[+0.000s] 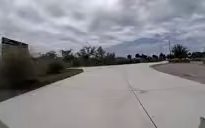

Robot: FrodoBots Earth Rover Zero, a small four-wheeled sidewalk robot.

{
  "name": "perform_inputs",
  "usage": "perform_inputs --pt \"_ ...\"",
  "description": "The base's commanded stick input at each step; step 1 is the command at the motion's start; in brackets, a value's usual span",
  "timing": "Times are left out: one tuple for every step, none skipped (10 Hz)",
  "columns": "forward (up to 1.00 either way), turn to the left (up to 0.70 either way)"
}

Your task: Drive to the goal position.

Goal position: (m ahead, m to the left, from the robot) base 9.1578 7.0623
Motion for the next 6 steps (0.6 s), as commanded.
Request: perform_inputs --pt "0.85 0.00" --pt "0.85 0.00" --pt "0.85 0.00" --pt "0.85 0.00" --pt "0.85 0.00" --pt "0.85 0.00"
